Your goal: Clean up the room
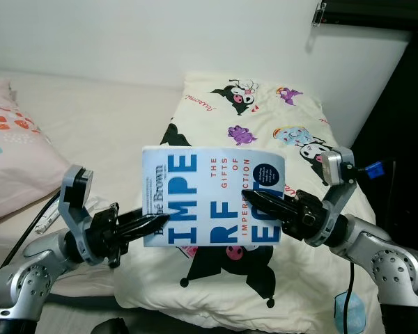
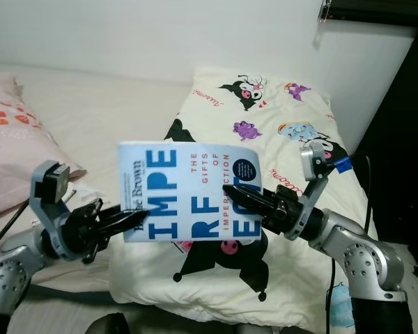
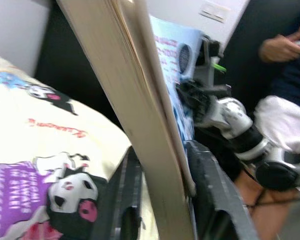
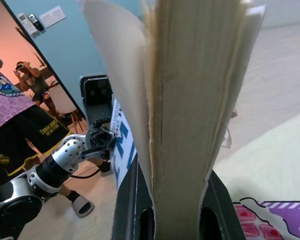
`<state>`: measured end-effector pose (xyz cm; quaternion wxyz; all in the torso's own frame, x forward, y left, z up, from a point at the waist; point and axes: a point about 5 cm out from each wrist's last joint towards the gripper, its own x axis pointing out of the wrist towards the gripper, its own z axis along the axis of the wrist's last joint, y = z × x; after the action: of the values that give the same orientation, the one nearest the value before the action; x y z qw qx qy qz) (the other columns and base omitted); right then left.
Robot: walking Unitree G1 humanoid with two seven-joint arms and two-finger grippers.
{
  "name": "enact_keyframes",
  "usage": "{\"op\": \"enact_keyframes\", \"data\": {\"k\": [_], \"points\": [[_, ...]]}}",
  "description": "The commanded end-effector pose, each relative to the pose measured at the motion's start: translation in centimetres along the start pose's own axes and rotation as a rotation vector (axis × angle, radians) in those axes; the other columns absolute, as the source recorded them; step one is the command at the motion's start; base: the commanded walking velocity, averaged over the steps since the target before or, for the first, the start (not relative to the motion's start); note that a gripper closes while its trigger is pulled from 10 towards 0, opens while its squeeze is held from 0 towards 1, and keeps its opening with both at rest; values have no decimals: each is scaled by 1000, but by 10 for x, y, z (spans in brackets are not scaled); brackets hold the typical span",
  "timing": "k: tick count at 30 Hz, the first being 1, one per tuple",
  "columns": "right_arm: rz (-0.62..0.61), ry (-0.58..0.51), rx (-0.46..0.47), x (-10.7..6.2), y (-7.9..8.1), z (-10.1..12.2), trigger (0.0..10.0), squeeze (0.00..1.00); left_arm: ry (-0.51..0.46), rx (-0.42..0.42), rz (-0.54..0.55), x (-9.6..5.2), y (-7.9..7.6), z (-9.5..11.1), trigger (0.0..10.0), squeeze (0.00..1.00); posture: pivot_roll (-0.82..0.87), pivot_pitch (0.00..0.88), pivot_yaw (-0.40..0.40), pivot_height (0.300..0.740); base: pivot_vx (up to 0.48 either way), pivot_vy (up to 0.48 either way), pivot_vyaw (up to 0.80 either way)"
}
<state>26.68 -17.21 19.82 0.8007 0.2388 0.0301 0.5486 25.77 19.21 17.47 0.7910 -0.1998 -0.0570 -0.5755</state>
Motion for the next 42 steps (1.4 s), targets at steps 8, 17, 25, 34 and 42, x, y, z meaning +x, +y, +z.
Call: {"op": "enact_keyframes", "data": {"k": [8,17,25,34,42], "points": [[-139,-79,6,-1,-13,1,0,0,-150,-11,279,-16,32,-2,10000,1000,-35,5,-89,465,0,0,0],[-363,-100,31,-10,-41,-22,0,0,-237,-102,1124,-76,87,-29,10000,396,-38,9,-91,465,0,0,0],[-401,-111,101,-3,-46,-42,0,0,-154,-92,1175,-52,89,-45,10000,0,-29,9,-95,495,-120,0,0],[-409,-114,93,1,-49,-45,0,0,-141,-73,1210,-43,96,-57,10000,0,-32,0,-89,525,0,0,0],[-429,-112,105,2,-52,-55,0,0,-54,-59,1254,-48,92,-78,10000,0,-26,2,-87,555,0,0,0]]}}
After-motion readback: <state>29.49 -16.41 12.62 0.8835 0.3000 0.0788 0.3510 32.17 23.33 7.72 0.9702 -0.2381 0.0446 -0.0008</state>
